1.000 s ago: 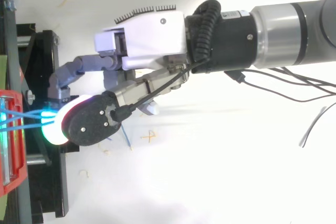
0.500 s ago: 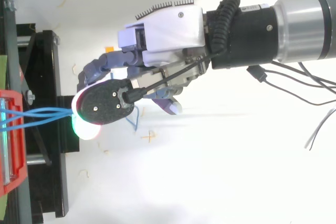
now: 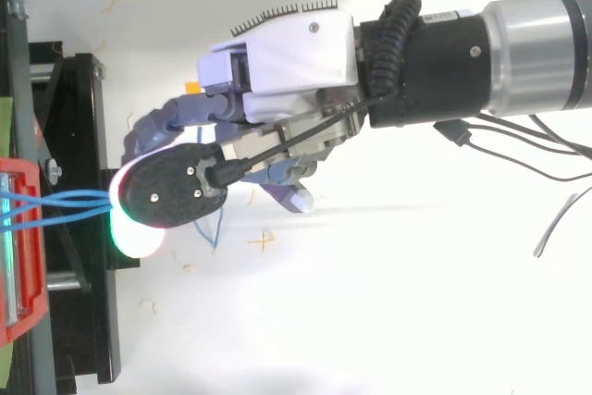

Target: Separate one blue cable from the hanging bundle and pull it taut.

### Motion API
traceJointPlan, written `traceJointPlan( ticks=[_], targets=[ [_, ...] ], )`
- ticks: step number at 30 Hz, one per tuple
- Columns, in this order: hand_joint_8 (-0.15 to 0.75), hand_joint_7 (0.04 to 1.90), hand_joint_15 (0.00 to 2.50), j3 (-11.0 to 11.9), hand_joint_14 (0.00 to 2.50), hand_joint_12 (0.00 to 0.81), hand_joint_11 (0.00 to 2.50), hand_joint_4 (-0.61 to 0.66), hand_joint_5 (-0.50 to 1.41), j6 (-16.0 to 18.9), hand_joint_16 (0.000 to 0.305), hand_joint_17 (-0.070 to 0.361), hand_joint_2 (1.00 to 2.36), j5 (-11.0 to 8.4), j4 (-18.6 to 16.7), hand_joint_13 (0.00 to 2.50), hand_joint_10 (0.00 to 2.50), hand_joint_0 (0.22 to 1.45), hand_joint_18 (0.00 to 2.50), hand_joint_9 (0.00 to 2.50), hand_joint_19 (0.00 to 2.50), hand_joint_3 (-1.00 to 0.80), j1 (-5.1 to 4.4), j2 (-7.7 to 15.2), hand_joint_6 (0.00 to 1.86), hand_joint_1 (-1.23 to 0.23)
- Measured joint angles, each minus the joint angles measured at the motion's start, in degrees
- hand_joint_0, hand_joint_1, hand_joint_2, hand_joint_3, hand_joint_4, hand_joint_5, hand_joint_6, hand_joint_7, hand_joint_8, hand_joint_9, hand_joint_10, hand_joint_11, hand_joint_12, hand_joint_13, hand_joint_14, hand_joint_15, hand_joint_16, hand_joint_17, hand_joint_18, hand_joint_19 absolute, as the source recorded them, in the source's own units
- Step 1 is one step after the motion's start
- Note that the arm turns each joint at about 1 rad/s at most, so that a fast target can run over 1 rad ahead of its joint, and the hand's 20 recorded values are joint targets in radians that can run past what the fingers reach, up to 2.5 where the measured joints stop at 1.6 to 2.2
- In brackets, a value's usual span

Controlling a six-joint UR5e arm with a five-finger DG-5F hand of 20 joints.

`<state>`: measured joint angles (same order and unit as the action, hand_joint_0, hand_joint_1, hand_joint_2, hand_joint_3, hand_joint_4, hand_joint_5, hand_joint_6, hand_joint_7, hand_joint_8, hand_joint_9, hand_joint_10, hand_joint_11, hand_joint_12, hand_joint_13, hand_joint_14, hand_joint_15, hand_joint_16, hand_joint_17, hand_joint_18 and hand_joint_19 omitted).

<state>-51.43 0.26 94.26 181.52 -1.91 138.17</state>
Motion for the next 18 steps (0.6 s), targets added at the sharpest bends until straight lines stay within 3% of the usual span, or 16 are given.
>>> traceJointPlan(
  ticks=[5,12,13,14,15,18],
  targets=[
    [0.298,1.00,1.08,1.90,1.41,0.356,1.50,0.20,0.00,0.64,0.084,0.188,1.00,-0.07,2.08,1.94,1.64,0.38,1.70,2.04,0.74,-0.50,0.11,-0.19,0.50,-0.29],
    [0.197,0.88,1.23,2.36,1.07,0.315,1.71,0.11,0.03,0.62,0.079,0.177,1.00,-0.07,6.57,1.94,1.19,0.42,1.63,2.09,0.76,-0.50,0.20,-1.32,0.50,-0.26],
    [0.184,0.87,1.25,2.34,0.99,0.308,1.82,0.10,0.04,0.60,0.078,0.175,1.00,-0.06,7.01,1.94,1.01,0.42,1.61,2.11,0.77,-0.50,0.23,-1.40,0.50,-0.24],
    [0.192,0.87,1.27,2.32,0.93,0.324,2.01,0.15,0.04,0.59,0.077,0.174,1.00,-0.06,7.24,1.95,0.46,0.42,1.60,2.21,0.77,-0.50,0.24,-1.43,0.50,-0.24],
    [0.218,0.88,1.29,2.30,0.87,0.356,1.96,0.21,0.05,0.59,0.078,0.175,1.00,-0.06,7.39,1.94,0.02,0.42,1.59,2.25,0.76,-0.50,0.24,-1.46,0.50,-0.22],
    [0.203,0.89,1.33,2.24,0.81,0.353,1.40,0.24,0.06,0.70,0.077,0.172,1.00,-0.05,7.63,1.93,0.04,0.42,1.58,2.16,0.76,-0.50,0.28,-1.51,0.50,-0.20]
  ],
)
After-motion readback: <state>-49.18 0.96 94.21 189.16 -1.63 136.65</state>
